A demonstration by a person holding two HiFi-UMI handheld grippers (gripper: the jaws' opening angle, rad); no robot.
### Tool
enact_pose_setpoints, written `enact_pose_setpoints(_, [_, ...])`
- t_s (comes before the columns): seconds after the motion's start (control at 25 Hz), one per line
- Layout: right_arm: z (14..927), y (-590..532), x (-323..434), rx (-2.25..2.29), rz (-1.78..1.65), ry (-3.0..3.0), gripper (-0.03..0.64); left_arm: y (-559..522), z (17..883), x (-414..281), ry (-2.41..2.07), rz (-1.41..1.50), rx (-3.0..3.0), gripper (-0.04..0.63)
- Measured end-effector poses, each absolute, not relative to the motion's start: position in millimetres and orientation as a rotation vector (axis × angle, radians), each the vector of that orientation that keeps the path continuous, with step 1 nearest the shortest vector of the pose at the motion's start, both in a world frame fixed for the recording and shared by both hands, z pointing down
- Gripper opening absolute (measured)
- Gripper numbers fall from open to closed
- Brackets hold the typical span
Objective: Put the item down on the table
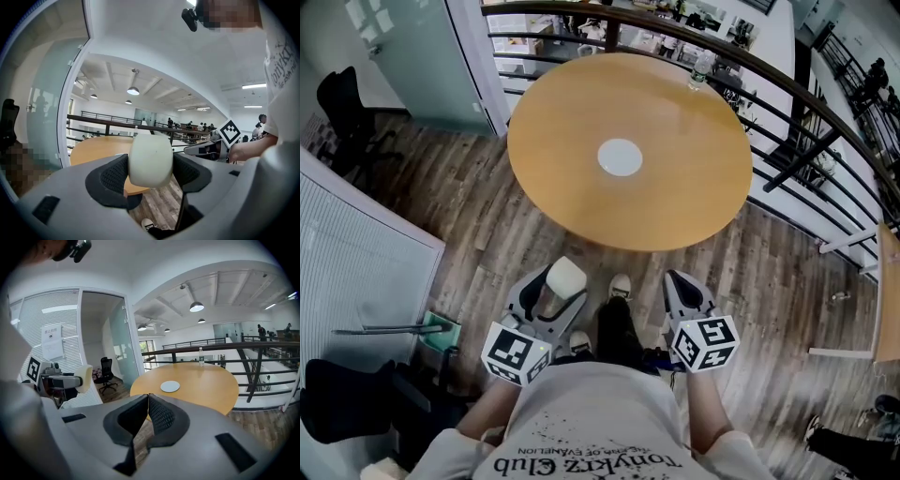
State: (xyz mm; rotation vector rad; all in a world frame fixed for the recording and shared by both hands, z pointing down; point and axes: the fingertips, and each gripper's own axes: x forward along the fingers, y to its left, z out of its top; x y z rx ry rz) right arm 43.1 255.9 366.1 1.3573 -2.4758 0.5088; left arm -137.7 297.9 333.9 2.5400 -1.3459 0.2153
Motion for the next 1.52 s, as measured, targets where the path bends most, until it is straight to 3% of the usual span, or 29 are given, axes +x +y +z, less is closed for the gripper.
enact_pose_setpoints(0.92, [369.9, -6.9, 78.8, 1.177, 0.48, -2.552, 0.025, 54.3, 335.7, -93.9, -1.479, 0.216, 2.446, 0.302])
enact_pose_setpoints(1.52, [386.6, -54.3, 88.1, 1.191, 0.536, -2.522, 0.025, 3.2, 348.7, -92.2, -1.467, 0.296, 2.41, 0.302])
